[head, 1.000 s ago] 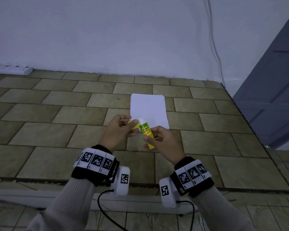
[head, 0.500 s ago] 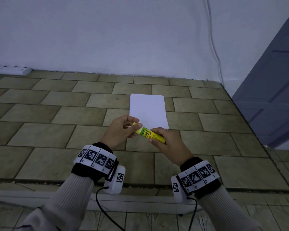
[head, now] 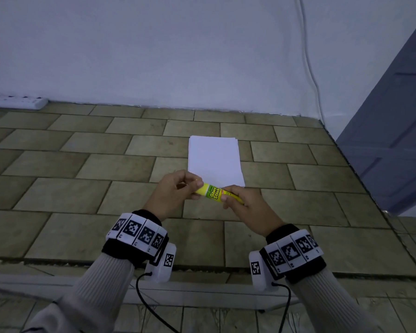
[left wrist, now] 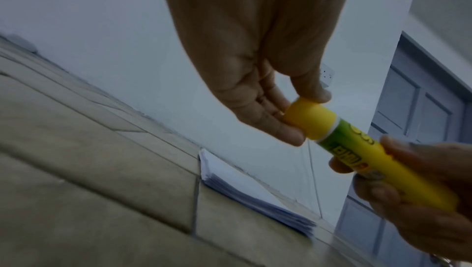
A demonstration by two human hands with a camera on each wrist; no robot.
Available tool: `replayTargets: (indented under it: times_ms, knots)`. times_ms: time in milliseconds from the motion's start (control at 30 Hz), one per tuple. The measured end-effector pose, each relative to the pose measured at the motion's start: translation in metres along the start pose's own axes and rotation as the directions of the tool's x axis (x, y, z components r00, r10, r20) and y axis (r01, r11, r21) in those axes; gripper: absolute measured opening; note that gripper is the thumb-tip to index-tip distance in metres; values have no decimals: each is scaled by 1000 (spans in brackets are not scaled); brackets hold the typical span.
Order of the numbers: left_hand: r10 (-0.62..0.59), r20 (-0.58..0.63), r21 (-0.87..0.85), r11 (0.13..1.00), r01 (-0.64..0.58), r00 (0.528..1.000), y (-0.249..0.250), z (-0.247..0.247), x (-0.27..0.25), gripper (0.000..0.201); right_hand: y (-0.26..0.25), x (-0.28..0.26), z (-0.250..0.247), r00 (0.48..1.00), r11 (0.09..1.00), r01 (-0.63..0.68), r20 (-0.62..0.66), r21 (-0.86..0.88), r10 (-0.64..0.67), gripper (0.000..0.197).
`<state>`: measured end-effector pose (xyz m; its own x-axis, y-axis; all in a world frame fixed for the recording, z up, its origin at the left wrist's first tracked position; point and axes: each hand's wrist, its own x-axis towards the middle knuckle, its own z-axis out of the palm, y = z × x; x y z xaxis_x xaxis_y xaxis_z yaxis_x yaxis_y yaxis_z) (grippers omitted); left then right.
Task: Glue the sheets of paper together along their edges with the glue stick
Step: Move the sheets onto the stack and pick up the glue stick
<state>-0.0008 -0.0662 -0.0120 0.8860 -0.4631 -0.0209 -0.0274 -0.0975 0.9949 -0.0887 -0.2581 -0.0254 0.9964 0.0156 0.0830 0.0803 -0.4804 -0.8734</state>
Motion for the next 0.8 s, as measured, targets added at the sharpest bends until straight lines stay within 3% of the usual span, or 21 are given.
replayTargets:
  times_ms: [67,167,267,333,433,533,633,700,800]
  knots:
    - [61,31,-10,998,-60,998,-2,-1,-2,11,0,-2,-4,996,990,-72,60,125,65,22]
    - [75,119,23,997,-78,990,-1,-4,-4,13,0,-3,-5,995,989,-71,75,127,61,25]
    - [-71,99,27,997,69,992,5,-2,-2,16,-2,-3,-2,1000,999,-14,-7,52,14,20]
    - [-169,62,107,981,162,984,10,-2,-2,30,-5,-2,1,998,998,43,-50,-52,-46,23]
    - [-197,99,150,972,181,975,12,-4,1,38,-7,0,3,992,983,91,-68,-162,-103,36]
    - [-142,158,123,985,124,977,10,-5,2,29,-5,0,2,996,991,69,-47,-111,-75,29]
    - [13,238,120,992,-43,971,6,-6,1,12,-5,0,-4,997,978,-75,15,195,73,20]
    - [114,277,153,975,-160,954,4,-9,0,14,-6,1,-7,987,929,-157,69,335,142,19]
    - [146,303,196,958,-211,942,0,-11,0,17,-6,1,-8,985,930,-172,82,325,153,18]
